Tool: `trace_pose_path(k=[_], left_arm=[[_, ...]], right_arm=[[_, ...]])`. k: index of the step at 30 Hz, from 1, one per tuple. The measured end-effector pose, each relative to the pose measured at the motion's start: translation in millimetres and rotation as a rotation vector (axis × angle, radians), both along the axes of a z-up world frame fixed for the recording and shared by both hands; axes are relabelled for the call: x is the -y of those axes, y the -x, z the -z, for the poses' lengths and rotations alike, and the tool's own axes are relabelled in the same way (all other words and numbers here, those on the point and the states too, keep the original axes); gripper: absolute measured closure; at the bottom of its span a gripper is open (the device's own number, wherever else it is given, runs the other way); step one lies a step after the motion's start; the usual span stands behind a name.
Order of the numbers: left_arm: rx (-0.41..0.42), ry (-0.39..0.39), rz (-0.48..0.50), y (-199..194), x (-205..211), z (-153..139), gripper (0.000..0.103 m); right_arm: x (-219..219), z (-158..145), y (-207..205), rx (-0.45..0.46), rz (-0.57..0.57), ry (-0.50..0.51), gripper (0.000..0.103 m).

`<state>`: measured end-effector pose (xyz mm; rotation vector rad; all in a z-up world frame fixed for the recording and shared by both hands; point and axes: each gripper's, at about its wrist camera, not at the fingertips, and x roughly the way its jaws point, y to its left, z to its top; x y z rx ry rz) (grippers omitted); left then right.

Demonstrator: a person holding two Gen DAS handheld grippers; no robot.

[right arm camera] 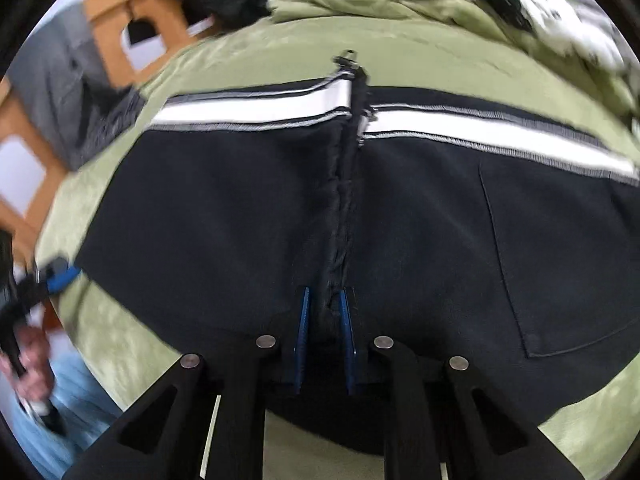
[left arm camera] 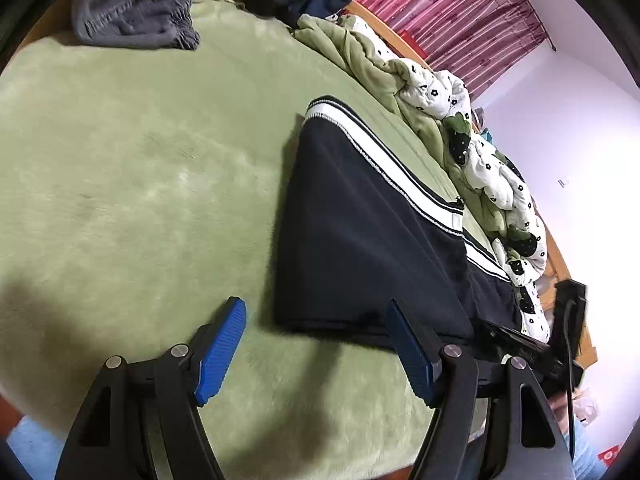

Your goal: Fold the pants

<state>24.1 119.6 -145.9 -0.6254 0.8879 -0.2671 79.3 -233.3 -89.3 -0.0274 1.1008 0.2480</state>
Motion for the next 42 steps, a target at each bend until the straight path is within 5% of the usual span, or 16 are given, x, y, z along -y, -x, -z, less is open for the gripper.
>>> trace_pose_path(k=[6, 11, 17, 22, 26, 31, 36, 38, 42], left_arm=[[0.013, -0.021, 0.005, -18, 18, 1, 0.036], [-0.021, -0.17, -0.032, -26, 32, -17, 0.076], [0.112, -0.289, -0.001, -23, 73, -86, 0.089], [0.229, -0.293, 0.134, -36, 157, -135, 0.091], [0.264, -0.184, 0.296, -49, 239, -143, 0.091], [0.222, -0.15, 0.452, -63, 338, -109, 0.091], [0.125, -0.108, 0.589, -56, 385, -60, 0.093], [0.115, -0.099, 0.649, -43, 388, -56, 0.084], [0.201, -0.176, 0.598, -19, 369, -75, 0.061]], right_arm=[[24, -33, 9, 0.002, 0.011, -0.058, 0.081], [57, -67, -2, 0.083, 0.055, -0.052, 0.072], [124, -80, -5, 0.231, 0.165, -0.009, 0.071], [180, -66, -14, 0.169, 0.244, -0.094, 0.071], [217, -66, -5, 0.229, 0.29, -0.005, 0.071], [254, -61, 19, 0.257, 0.317, 0.064, 0.071], [266, -52, 32, 0.231, 0.317, 0.025, 0.07], [262, -48, 27, 0.215, 0.298, 0.009, 0.07], [244, -43, 22, 0.192, 0.253, -0.052, 0.068]])
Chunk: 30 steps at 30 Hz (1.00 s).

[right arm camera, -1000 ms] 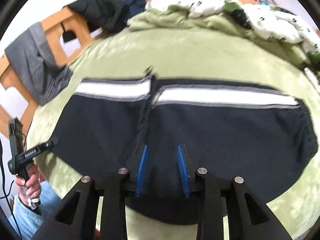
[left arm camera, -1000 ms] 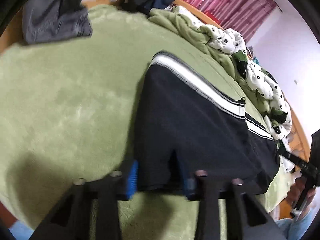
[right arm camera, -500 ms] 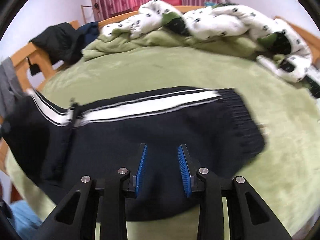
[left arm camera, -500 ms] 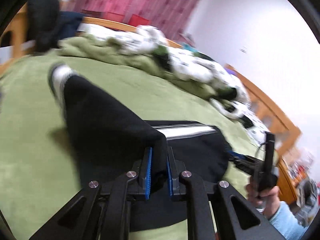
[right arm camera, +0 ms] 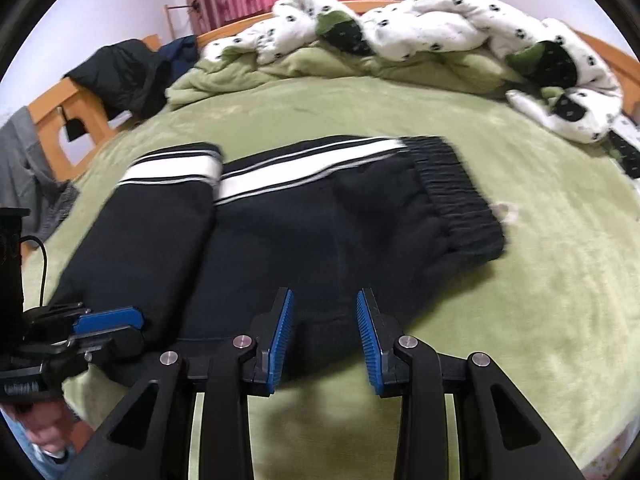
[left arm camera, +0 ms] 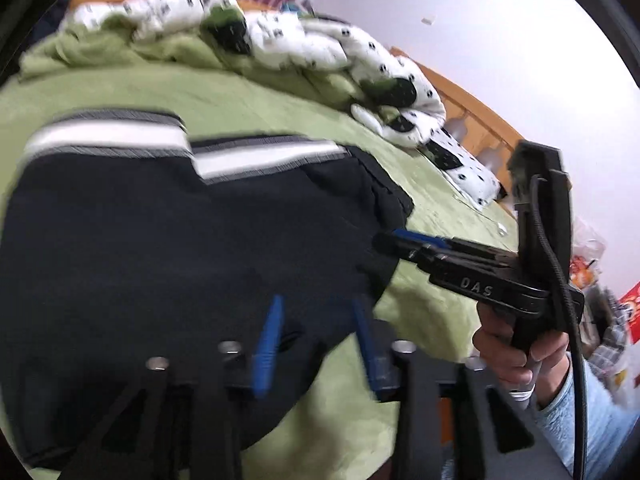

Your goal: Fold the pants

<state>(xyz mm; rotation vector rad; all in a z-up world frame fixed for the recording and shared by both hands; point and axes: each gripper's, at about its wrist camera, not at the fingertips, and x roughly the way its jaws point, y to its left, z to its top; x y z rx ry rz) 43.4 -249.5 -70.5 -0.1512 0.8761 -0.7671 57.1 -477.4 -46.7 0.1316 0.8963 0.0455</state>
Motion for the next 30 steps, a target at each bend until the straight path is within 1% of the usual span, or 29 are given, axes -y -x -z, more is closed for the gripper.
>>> trace_pose_path(k=[2, 3, 5, 8, 11, 12, 13, 14, 17, 18, 19, 20, 21, 23, 26, 28, 30], left_arm=[[0.042, -0.014, -0.048, 7, -23, -11, 0.054], [0.06, -0.023, -0.076, 10, -36, -15, 0.053], [0.09, -0.045, -0.134, 17, -67, -22, 0.046], [0.116, -0.111, -0.217, 26, -110, -19, 0.044], [0.099, -0.185, -0.284, 32, -145, -5, 0.043], [0.091, -0.201, -0.292, 34, -154, 1, 0.042], [0.082, -0.203, -0.292, 37, -161, 5, 0.04], [0.064, -0.204, -0.296, 40, -170, 12, 0.04], [0.021, -0.185, -0.305, 40, -175, 24, 0.04], [0.008, -0.172, -0.3, 39, -174, 28, 0.04], [-0.001, -0.152, -0.292, 38, -172, 31, 0.04], [-0.009, -0.135, -0.285, 37, -169, 34, 0.04], [-0.021, -0.117, -0.278, 35, -162, 36, 0.04], [-0.051, -0.088, -0.258, 27, -149, 41, 0.04], [-0.072, -0.094, -0.254, 18, -133, 48, 0.04], [-0.074, -0.104, -0.258, 12, -120, 50, 0.04], [-0.053, -0.129, -0.266, 10, -108, 50, 0.04]], right_arm=[[-12, 2, -6, -0.006, -0.033, -0.042, 0.066], [-21, 3, -10, -0.011, -0.047, -0.07, 0.065], [-33, 5, -16, -0.026, -0.065, -0.113, 0.062], [-54, 9, -28, -0.055, -0.096, -0.191, 0.057], [-76, 20, -41, -0.102, -0.102, -0.227, 0.056], [-84, 26, -46, -0.122, -0.101, -0.235, 0.056], [-91, 32, -49, -0.14, -0.099, -0.242, 0.056], [-97, 39, -54, -0.157, -0.096, -0.257, 0.056], [-105, 54, -65, -0.193, -0.074, -0.325, 0.056], [-107, 56, -67, -0.194, -0.057, -0.343, 0.062], [-108, 56, -69, -0.193, -0.048, -0.348, 0.076], [-108, 52, -70, -0.188, -0.047, -0.356, 0.082], [-108, 47, -70, -0.178, -0.054, -0.373, 0.085], [-106, 33, -68, -0.131, -0.06, -0.394, 0.086], [-106, 4, -61, -0.046, -0.093, -0.391, 0.087], [-106, -16, -56, -0.002, -0.122, -0.36, 0.087], [-102, -34, -51, 0.036, -0.138, -0.316, 0.087]])
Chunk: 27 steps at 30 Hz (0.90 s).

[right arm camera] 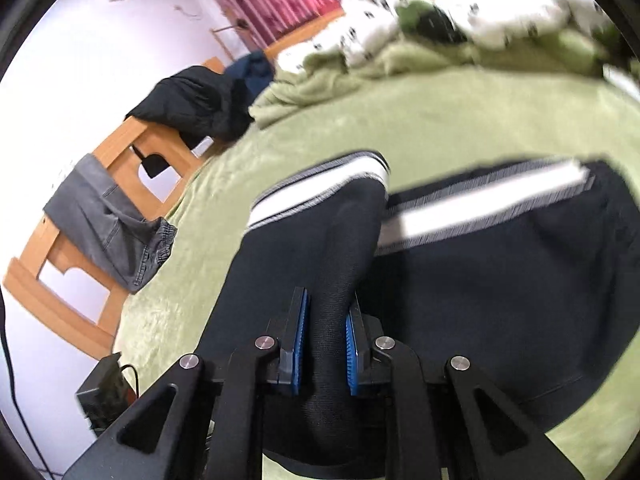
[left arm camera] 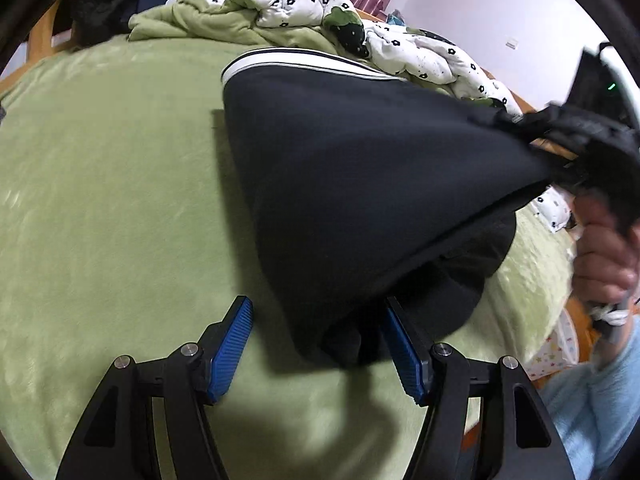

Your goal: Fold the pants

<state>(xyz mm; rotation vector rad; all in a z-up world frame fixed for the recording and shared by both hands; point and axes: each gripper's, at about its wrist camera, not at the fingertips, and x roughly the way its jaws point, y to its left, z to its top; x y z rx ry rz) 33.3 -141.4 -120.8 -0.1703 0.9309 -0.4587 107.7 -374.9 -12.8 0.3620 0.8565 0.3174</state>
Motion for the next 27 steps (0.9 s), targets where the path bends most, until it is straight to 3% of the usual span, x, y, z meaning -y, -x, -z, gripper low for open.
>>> trace_pose_path(k=[5, 10, 13, 19, 20, 24, 27], left_arm=[[0.034, -0.081, -0.02, -4, 28, -1, 0.04], [0.067, -0.119, 0.013, -1, 54, -7, 0.038], [0.085, -0.121, 0.041, -1, 69, -12, 0.035], [0.089, -0.135, 0.124, 3, 82, -20, 0.037], [0.084, -0.109, 0.146, 7, 77, -23, 0.037], [0.076, -0.045, 0.162, 25, 56, -33, 0.037], [0.097, -0.104, 0.17, 31, 61, -35, 0.037]], right_arm=[[35, -32, 5, 0.079, 0.01, 0.109, 0.087], [103, -39, 4, 0.122, 0.083, 0.19, 0.088], [155, -28, 10, 0.122, 0.165, 0.159, 0.088], [190, 59, 1, -0.018, 0.201, 0.23, 0.086], [191, 58, 7, 0.021, 0.197, 0.216, 0.086], [192, 43, 15, 0.035, 0.215, 0.262, 0.09], [198, 32, 25, 0.06, 0.264, 0.282, 0.091]])
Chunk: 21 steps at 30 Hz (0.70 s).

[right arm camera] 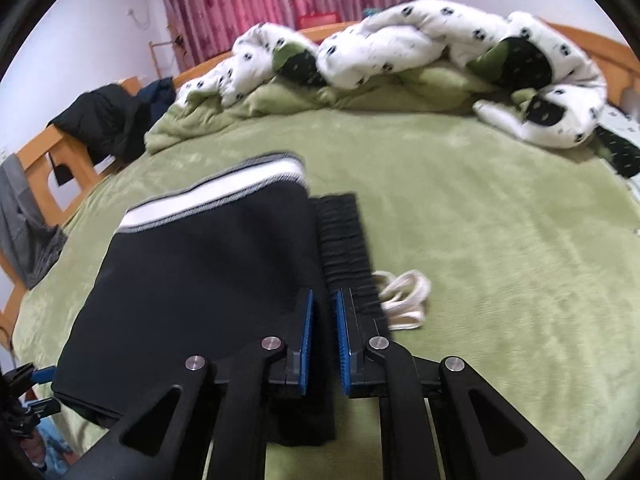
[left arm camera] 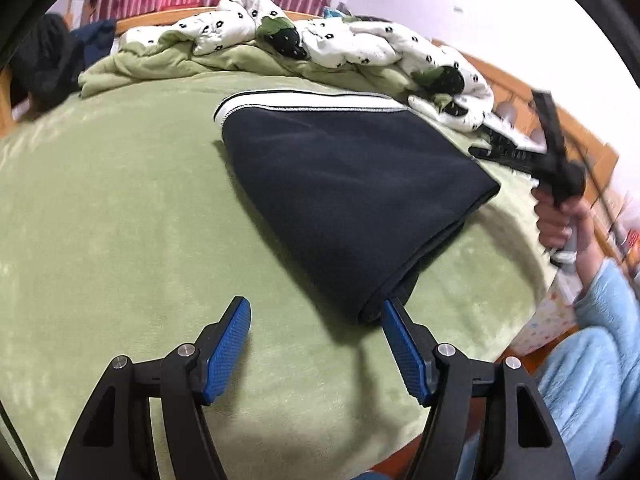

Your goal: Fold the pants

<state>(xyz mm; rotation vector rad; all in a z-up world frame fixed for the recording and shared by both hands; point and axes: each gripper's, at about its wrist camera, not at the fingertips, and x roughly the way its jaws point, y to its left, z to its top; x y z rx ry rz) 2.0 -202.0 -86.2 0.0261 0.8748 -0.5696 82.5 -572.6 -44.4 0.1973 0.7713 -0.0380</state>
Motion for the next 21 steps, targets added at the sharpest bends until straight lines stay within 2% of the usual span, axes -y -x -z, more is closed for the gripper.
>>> trace_pose_path(k=[2, 5, 6, 7, 8, 9, 10, 11, 12, 14, 16, 18, 20, 21], left_arm=[[-0.028, -0.012, 0.039, -4, 12, 5, 0.037], [-0.032, -0.065, 0.028, -15, 31, 16, 0.037], [-0.028, -0.087, 0.024, -16, 37, 19, 0.037], [-0.02, -0.098, 0.025, -18, 40, 21, 0.04], [0.004, -0.107, 0.014, -20, 44, 22, 0.059], [0.026, -0.119, -0.008, -22, 47, 22, 0.072], [0.034, -0.134, -0.028, -24, 49, 20, 0.078], [0.043, -0.124, -0.05, -24, 47, 17, 0.081], [0.059, -0.098, -0.072, -22, 42, 12, 0.082], [0.074, -0.093, -0.121, -18, 31, 11, 0.083], [0.029, -0.081, -0.125, -21, 26, 21, 0.083], [-0.008, -0.066, -0.133, -24, 26, 28, 0.082], [-0.028, -0.057, -0.12, -25, 26, 25, 0.076], [-0.051, -0.043, -0.104, -26, 23, 23, 0.075]], right_arm=[[7, 3, 1, -0.013, 0.012, -0.047, 0.09], [14, 12, 3, -0.061, 0.039, -0.133, 0.089], [14, 12, 6, -0.06, 0.043, -0.151, 0.083], [13, 12, 7, -0.064, 0.034, -0.167, 0.067], [11, 13, 6, -0.082, 0.019, -0.187, 0.059], [9, 16, 6, -0.099, 0.009, -0.2, 0.052], [6, 23, 2, -0.136, 0.003, -0.205, 0.055], [2, 28, 1, -0.147, 0.019, -0.181, 0.064], [-3, 28, 3, -0.127, 0.03, -0.14, 0.086], [-10, 16, 12, -0.065, -0.024, -0.122, 0.087], [-7, 1, 24, 0.011, -0.037, -0.153, 0.087], [-8, 6, 19, -0.036, -0.02, -0.129, 0.087], [-15, 29, 10, -0.128, -0.003, -0.075, 0.085], [-20, 34, 9, -0.137, -0.015, -0.037, 0.084]])
